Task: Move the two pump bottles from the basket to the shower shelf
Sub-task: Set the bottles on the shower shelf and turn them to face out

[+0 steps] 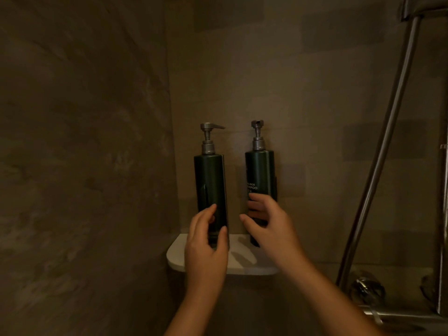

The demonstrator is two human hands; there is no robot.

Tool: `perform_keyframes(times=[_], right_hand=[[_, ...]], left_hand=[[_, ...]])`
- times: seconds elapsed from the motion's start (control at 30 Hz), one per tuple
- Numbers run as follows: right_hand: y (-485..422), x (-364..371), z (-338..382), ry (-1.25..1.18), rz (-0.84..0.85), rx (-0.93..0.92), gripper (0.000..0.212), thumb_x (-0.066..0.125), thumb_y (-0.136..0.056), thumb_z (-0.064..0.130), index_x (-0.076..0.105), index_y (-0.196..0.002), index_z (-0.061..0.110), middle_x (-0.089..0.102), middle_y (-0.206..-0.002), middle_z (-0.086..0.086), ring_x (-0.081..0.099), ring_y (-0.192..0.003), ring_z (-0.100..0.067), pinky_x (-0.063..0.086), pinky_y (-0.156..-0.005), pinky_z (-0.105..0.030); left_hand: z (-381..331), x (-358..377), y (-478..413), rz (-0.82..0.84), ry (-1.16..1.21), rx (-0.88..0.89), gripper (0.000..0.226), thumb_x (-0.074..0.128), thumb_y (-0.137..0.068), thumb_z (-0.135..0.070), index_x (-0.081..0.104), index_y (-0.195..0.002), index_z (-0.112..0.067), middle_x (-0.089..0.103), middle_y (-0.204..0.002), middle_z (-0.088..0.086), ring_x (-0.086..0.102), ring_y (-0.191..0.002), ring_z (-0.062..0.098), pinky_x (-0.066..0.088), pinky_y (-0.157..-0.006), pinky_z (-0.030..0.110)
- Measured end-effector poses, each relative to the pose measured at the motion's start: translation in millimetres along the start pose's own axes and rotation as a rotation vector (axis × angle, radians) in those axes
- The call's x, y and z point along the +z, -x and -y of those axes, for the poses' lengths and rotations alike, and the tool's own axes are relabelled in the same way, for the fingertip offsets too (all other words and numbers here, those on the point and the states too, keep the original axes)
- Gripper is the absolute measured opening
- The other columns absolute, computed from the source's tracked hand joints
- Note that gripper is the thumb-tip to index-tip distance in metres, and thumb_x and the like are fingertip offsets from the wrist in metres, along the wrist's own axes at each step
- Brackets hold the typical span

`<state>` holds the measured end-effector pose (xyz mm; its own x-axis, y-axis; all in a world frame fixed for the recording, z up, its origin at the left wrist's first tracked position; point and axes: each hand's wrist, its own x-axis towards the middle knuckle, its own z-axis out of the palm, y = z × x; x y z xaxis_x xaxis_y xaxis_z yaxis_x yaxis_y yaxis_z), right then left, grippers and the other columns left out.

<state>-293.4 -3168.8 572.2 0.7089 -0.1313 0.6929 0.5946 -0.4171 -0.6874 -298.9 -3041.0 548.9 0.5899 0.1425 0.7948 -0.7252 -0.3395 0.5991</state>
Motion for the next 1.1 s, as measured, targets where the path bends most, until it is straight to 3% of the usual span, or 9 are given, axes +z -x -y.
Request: perform_keyframes(times=[0.13, 0.2, 0.47, 0.53, 0.67, 0.8, 0.87, 1.0, 1.1], right_hand=[[-5.6, 17.3, -4.8, -0.038, 0.075, 0.081, 0.053, 0.065, -0.081, 0.023, 0.042, -0.129, 0.029, 0.052, -0.124, 0.006, 0.048, -0.114, -0.010, 0.042, -0.086, -0.023], [-8.4, 24.1, -7.9, -0.069, 0.115, 0.133, 0.057, 0.065, -0.081, 0.024, 0.039, -0.131, 0.030, 0.050, -0.128, 0.004, 0.046, -0.117, -0.012, 0.041, -0.086, -0.024], [-15.2, 39.0, -7.0, -0.184, 0.198, 0.181, 0.062, 0.065, -0.081, 0.022, 0.034, -0.134, 0.030, 0.048, -0.132, 0.001, 0.045, -0.120, -0.014, 0.044, -0.089, -0.027], [-15.7, 41.2, -4.9, -0.206, 0.218, 0.170, 0.061, 0.065, -0.081, 0.021, 0.035, -0.133, 0.031, 0.050, -0.128, 0.004, 0.047, -0.119, -0.013, 0.047, -0.089, -0.028], [-17.6, 45.5, 0.0, -0.271, 0.266, 0.147, 0.057, 0.064, -0.081, 0.014, 0.038, -0.130, 0.032, 0.054, -0.107, 0.019, 0.053, -0.105, -0.001, 0.050, -0.074, -0.012], [-19.0, 49.4, 2.8, -0.270, 0.243, 0.146, 0.059, 0.063, -0.081, 0.010, 0.037, -0.131, 0.030, 0.054, -0.107, 0.017, 0.054, -0.107, -0.005, 0.050, -0.072, -0.014], [-19.2, 50.0, 3.6, -0.250, 0.212, 0.143, 0.058, 0.062, -0.082, 0.009, 0.038, -0.130, 0.030, 0.054, -0.105, 0.017, 0.053, -0.108, -0.007, 0.049, -0.075, -0.016], [-15.8, 46.4, 3.3, -0.161, 0.162, 0.116, 0.057, 0.060, -0.083, 0.007, 0.039, -0.125, 0.038, 0.051, -0.097, 0.025, 0.052, -0.104, -0.004, 0.046, -0.079, -0.017], [-13.0, 42.7, 2.2, -0.109, 0.137, 0.119, 0.059, 0.059, -0.083, 0.007, 0.039, -0.129, 0.037, 0.055, -0.108, 0.019, 0.052, -0.109, -0.006, 0.046, -0.084, -0.021]], left_hand=[[2.2, -2.5, -0.9, -0.054, -0.049, 0.004, 0.047, 0.059, -0.083, -0.005, 0.045, -0.122, -0.028, 0.044, -0.121, -0.009, 0.046, -0.113, 0.010, 0.041, -0.093, 0.027], [3.8, -3.7, -1.0, -0.073, -0.069, -0.003, 0.046, 0.059, -0.083, -0.005, 0.047, -0.123, -0.024, 0.044, -0.121, -0.009, 0.046, -0.114, 0.013, 0.041, -0.094, 0.032], [15.2, -9.0, -1.1, -0.084, -0.068, -0.031, 0.046, 0.059, -0.082, -0.003, 0.048, -0.123, -0.022, 0.043, -0.124, -0.010, 0.040, -0.115, 0.004, 0.032, -0.090, 0.017], [18.6, -9.4, -3.1, -0.073, -0.032, -0.069, 0.049, 0.060, -0.081, -0.003, 0.047, -0.124, -0.023, 0.042, -0.127, -0.010, 0.039, -0.116, 0.004, 0.033, -0.093, 0.020], [25.8, -8.7, -7.4, -0.072, 0.053, -0.119, 0.052, 0.060, -0.080, -0.001, 0.045, -0.125, -0.022, 0.043, -0.128, -0.006, 0.044, -0.115, 0.009, 0.042, -0.095, 0.033], [31.6, -8.0, -14.2, -0.066, 0.134, -0.145, 0.055, 0.061, -0.078, 0.002, 0.045, -0.121, -0.029, 0.045, -0.121, -0.009, 0.046, -0.104, 0.000, 0.042, -0.078, 0.004], [35.1, -7.4, -18.4, -0.045, 0.179, -0.168, 0.057, 0.062, -0.077, 0.004, 0.044, -0.121, -0.027, 0.046, -0.121, -0.007, 0.047, -0.106, 0.003, 0.039, -0.074, -0.001], [39.1, -4.7, -22.8, 0.020, 0.230, -0.192, 0.061, 0.062, -0.077, 0.005, 0.041, -0.128, -0.019, 0.048, -0.128, 0.002, 0.045, -0.117, 0.012, 0.039, -0.087, 0.018], [39.1, -1.3, -25.4, 0.061, 0.235, -0.185, 0.061, 0.063, -0.077, 0.003, 0.039, -0.128, -0.020, 0.048, -0.124, -0.002, 0.045, -0.115, 0.012, 0.038, -0.091, 0.026]])
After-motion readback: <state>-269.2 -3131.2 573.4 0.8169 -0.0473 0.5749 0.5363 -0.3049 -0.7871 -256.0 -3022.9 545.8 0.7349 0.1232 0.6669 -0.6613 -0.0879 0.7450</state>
